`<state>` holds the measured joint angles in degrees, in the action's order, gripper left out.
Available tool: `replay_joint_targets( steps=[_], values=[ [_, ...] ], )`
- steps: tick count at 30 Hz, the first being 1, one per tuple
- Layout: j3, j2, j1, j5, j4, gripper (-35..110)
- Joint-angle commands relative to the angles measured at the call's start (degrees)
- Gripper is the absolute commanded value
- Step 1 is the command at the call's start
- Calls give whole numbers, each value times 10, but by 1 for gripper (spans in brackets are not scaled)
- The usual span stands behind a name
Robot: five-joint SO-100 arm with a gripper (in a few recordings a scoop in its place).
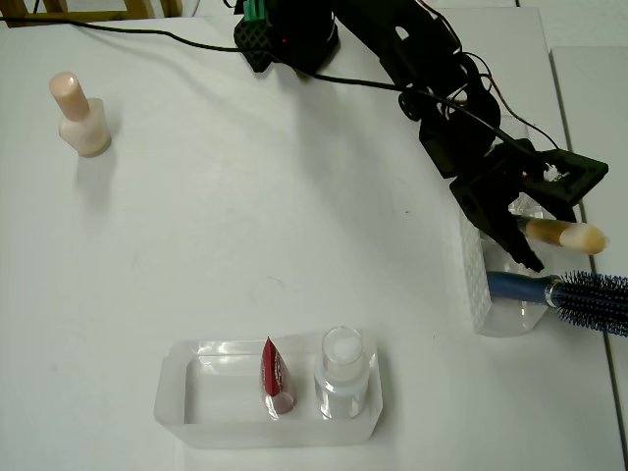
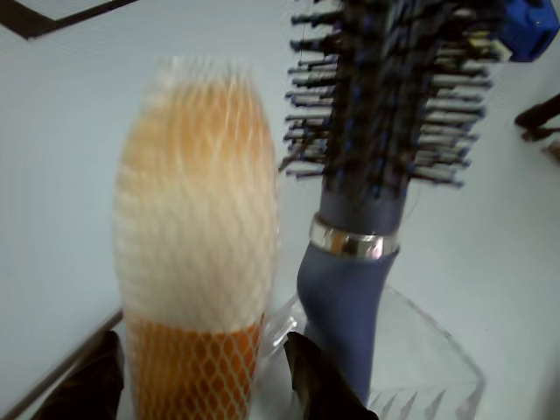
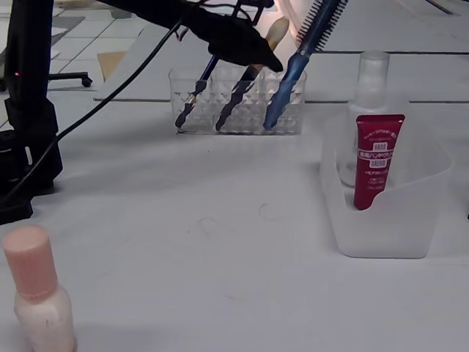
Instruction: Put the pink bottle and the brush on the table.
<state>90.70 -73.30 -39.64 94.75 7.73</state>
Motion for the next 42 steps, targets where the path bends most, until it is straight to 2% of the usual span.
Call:
replay_joint_targets(
  steps=[1, 12, 23, 42],
  values=[
    [-7, -15, -12, 5, -5, 23],
    [-8, -15, -20, 5, -5, 16],
    [-8, -18, -25, 6, -4, 0],
    [-8, -37, -25, 4, 14, 0]
  ],
)
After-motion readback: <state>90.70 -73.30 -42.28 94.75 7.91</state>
